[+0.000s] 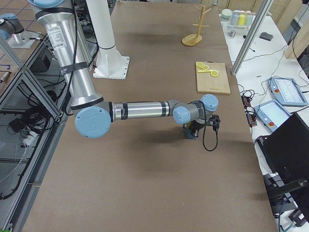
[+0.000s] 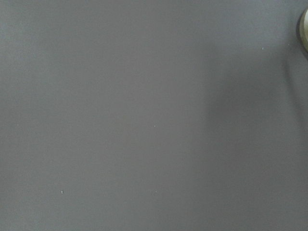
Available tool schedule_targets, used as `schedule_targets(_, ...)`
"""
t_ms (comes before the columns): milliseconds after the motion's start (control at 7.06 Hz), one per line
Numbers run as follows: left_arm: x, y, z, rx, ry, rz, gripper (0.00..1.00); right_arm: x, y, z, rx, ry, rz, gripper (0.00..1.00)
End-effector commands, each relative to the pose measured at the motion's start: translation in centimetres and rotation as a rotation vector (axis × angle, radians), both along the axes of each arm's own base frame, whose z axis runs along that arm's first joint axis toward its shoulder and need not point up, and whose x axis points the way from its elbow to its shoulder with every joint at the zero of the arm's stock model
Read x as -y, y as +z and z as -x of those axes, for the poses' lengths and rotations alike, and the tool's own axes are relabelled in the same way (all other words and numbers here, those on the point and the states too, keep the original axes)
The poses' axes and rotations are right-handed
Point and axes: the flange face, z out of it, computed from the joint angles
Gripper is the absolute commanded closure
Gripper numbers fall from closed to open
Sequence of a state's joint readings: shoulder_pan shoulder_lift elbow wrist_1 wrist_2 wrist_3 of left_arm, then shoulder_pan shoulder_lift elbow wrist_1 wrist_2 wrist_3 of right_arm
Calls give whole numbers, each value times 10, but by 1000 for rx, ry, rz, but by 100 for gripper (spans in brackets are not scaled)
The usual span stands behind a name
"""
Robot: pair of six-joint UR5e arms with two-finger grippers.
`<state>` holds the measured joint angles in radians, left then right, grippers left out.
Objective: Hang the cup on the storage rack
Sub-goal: 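Carry the teal mug toward table centre with right gripper while left arm approaches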
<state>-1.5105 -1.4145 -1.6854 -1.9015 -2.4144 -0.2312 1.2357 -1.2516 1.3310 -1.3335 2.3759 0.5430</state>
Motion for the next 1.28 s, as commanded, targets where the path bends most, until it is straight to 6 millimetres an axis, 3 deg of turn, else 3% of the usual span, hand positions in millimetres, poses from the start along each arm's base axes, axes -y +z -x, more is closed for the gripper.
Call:
schedule_targets(0,4,-8,-3,-5,2,-56,2,-4,-58,12,52,30,-31,100)
schedule_targets(142,5,-13,-5,-24,-16,-61,2,-24,-110,47,91,40,-26,100)
schedule_targets(283,8,-32,-13,-89,-33,-83,2,-50,-154,88,122,58,14,100)
schedule_targets(425,7,-59,-47,-154,-9,-139,2,-82,-210,136,152,84,44,100)
schedule_targets(709,-1,-99,-103,-260,28,-254,2,-135,-286,237,173,120,80,100)
schedule_targets(850,-2,-128,-127,-303,56,-318,3,-154,-321,277,193,130,95,100)
schedule_targets(1134,23,-222,-195,-356,126,-537,5,-184,-355,332,172,104,46,100)
